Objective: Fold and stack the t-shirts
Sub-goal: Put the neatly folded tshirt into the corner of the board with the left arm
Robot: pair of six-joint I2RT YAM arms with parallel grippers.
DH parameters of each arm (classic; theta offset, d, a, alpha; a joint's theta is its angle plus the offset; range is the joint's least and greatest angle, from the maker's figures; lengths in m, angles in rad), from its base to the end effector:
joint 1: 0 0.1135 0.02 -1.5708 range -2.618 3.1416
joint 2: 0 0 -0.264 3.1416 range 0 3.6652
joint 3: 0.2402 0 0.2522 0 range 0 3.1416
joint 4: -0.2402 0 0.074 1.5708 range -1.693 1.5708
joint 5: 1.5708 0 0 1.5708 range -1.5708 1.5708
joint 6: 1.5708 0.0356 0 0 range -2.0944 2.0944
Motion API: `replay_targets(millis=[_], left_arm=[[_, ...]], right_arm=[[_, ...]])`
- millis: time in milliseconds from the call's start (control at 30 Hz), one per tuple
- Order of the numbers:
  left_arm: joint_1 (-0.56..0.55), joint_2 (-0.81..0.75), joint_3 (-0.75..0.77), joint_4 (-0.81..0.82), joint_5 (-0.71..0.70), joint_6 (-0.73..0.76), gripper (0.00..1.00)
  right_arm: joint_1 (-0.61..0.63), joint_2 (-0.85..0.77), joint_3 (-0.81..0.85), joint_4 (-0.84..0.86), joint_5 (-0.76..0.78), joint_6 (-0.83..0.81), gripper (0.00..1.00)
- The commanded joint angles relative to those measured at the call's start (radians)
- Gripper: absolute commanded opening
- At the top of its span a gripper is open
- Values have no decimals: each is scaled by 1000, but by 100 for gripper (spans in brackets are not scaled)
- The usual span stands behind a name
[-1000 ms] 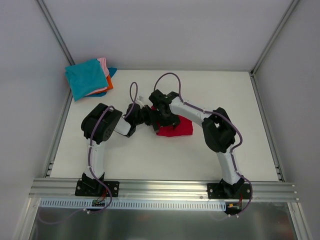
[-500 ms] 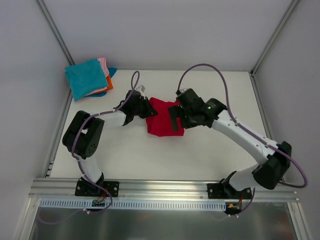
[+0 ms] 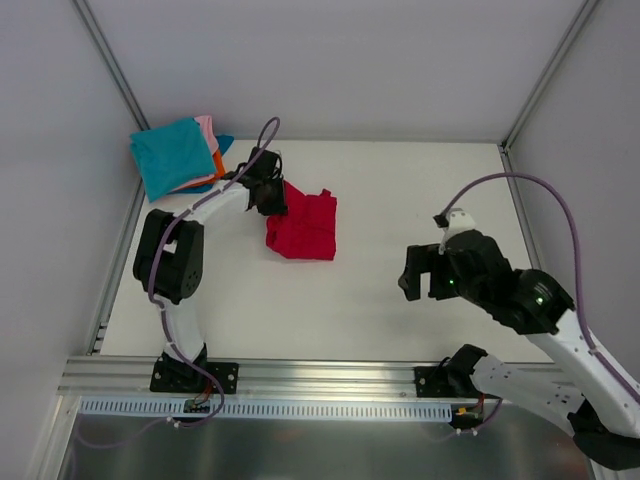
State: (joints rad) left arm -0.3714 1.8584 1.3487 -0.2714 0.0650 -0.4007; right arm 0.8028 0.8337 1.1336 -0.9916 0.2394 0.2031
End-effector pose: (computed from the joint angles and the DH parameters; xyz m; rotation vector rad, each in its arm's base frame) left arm 0.3866 -0.1530 0.2224 -0.0026 2.3958 -0.4481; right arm 0.1051 0.0966 0.3694 -0.5429 2.1869 0.2728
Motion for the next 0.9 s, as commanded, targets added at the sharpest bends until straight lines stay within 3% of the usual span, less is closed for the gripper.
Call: replay_targets(millis=[0, 233, 533, 733, 867], left_arm=[[44, 89, 148, -201, -42, 77, 0], [107, 309, 493, -436, -57, 201, 0], [250, 404, 736, -488, -59, 234, 0], [281, 403, 819, -463, -94, 278, 0], [292, 439, 953, -498, -119, 342, 0]], right_arm=[[-5, -109, -29, -71, 61, 29, 100], [-7, -174, -84, -78, 74, 32, 99], [-10, -148, -141, -24, 48, 33, 100], [-19, -101, -152, -4, 38, 19, 99], [-22, -82, -164, 19, 17, 25, 99]])
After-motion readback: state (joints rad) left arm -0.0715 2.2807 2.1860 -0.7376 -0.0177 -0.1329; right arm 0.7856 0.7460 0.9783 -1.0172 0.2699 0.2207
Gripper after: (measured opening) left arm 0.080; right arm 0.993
